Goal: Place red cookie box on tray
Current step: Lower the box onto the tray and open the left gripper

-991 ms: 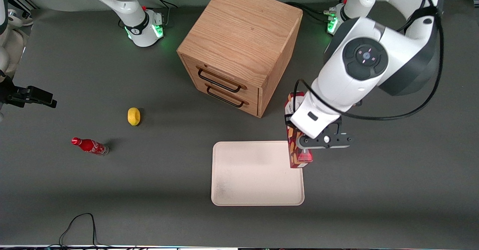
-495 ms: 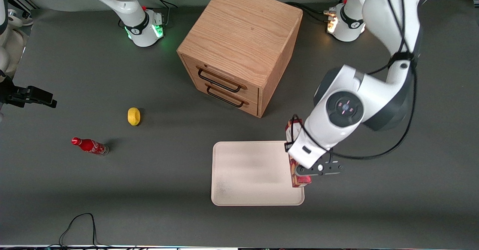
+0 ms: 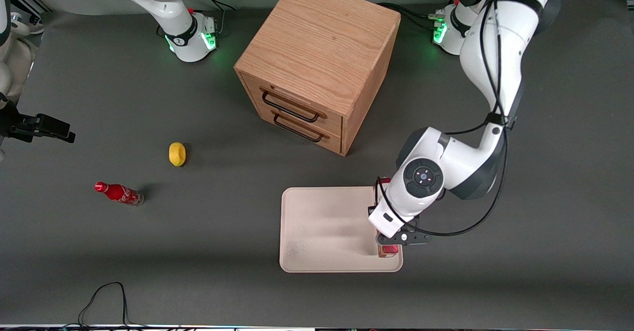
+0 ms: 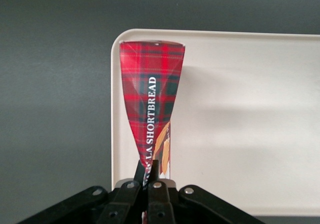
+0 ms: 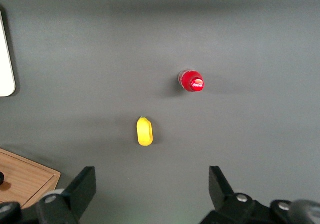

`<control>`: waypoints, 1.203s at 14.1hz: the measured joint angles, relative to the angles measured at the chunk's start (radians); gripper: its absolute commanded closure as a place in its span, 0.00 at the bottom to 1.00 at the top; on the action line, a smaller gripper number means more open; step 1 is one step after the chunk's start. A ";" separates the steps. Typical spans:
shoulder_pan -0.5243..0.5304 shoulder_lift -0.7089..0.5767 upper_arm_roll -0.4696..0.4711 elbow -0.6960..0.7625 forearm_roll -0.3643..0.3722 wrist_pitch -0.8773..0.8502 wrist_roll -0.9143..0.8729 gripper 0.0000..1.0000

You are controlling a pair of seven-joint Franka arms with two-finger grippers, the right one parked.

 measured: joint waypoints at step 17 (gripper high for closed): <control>-0.001 0.038 0.022 0.020 0.018 0.056 -0.062 0.00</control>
